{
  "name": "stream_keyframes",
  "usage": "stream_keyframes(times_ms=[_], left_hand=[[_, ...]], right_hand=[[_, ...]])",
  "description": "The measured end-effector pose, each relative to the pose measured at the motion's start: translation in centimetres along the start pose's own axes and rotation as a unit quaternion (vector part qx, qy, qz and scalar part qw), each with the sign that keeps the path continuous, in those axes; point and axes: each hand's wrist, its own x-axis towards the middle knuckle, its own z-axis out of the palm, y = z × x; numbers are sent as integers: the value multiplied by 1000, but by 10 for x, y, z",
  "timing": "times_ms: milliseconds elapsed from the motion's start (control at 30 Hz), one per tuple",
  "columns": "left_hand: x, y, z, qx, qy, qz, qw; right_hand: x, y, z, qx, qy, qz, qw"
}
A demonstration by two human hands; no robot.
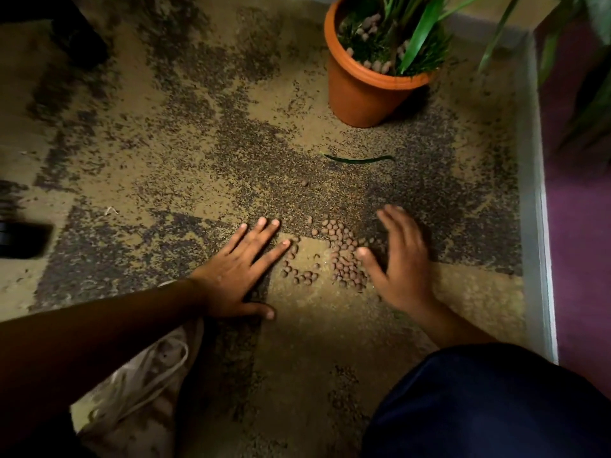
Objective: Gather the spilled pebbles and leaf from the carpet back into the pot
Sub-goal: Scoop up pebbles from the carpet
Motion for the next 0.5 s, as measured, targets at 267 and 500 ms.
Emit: stream_keyframes(times_ms=[267,500], left_hand=[[28,41,10,-7,39,-93,995],[85,67,-5,-124,93,-95,983]], right_hand=[[-72,-4,25,-142,-83,72,984],[-12,-30,36,-35,-81,-35,995]])
